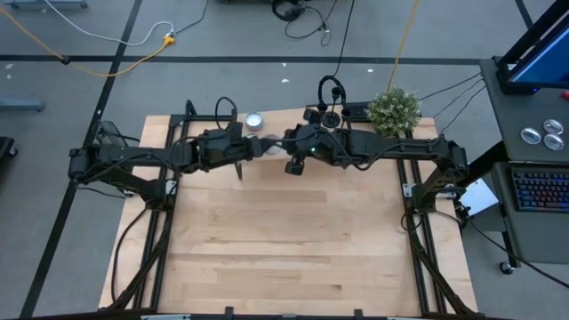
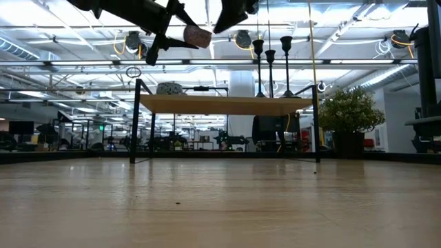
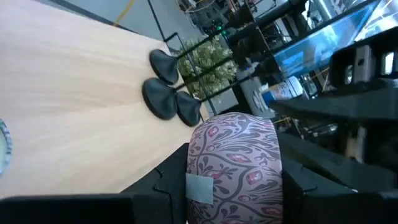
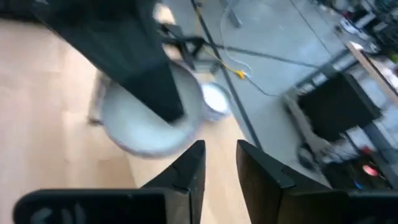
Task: Pick & Place candle stick holders
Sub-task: Put the pink and blue scented candle on the shelf
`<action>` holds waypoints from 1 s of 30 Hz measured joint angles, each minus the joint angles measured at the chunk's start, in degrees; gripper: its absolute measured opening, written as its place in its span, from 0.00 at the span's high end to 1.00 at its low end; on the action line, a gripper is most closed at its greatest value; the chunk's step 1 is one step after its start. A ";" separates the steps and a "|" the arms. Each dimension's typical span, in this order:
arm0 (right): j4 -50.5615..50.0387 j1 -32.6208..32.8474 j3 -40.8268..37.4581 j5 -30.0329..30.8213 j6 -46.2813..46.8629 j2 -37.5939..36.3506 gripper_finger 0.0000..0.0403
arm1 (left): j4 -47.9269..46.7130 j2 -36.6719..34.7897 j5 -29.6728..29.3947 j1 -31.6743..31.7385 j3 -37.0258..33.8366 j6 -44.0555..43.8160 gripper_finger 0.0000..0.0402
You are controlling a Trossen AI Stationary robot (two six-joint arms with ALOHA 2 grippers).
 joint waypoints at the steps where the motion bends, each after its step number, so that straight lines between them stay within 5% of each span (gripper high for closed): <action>1: -1.01 -0.04 -0.04 1.01 -0.04 -0.59 0.78 | -0.02 -0.01 -0.16 0.23 0.01 0.22 0.63; 12: -6.42 -0.11 -0.13 2.83 3.04 -6.50 0.75 | 0.21 0.16 -5.97 1.55 0.01 2.78 0.63; 19: -9.13 -0.01 -0.04 2.72 6.18 -8.38 0.75 | 9.40 6.28 -9.37 -0.75 1.23 3.41 0.63; 24: -14.56 -0.01 -0.04 2.69 8.38 -9.25 0.75 | 5.06 11.11 -9.64 -0.09 6.89 7.64 0.63; 30: -20.48 -0.01 -0.04 2.54 10.88 -9.12 0.75 | -14.66 12.34 -9.06 2.10 17.66 11.56 0.63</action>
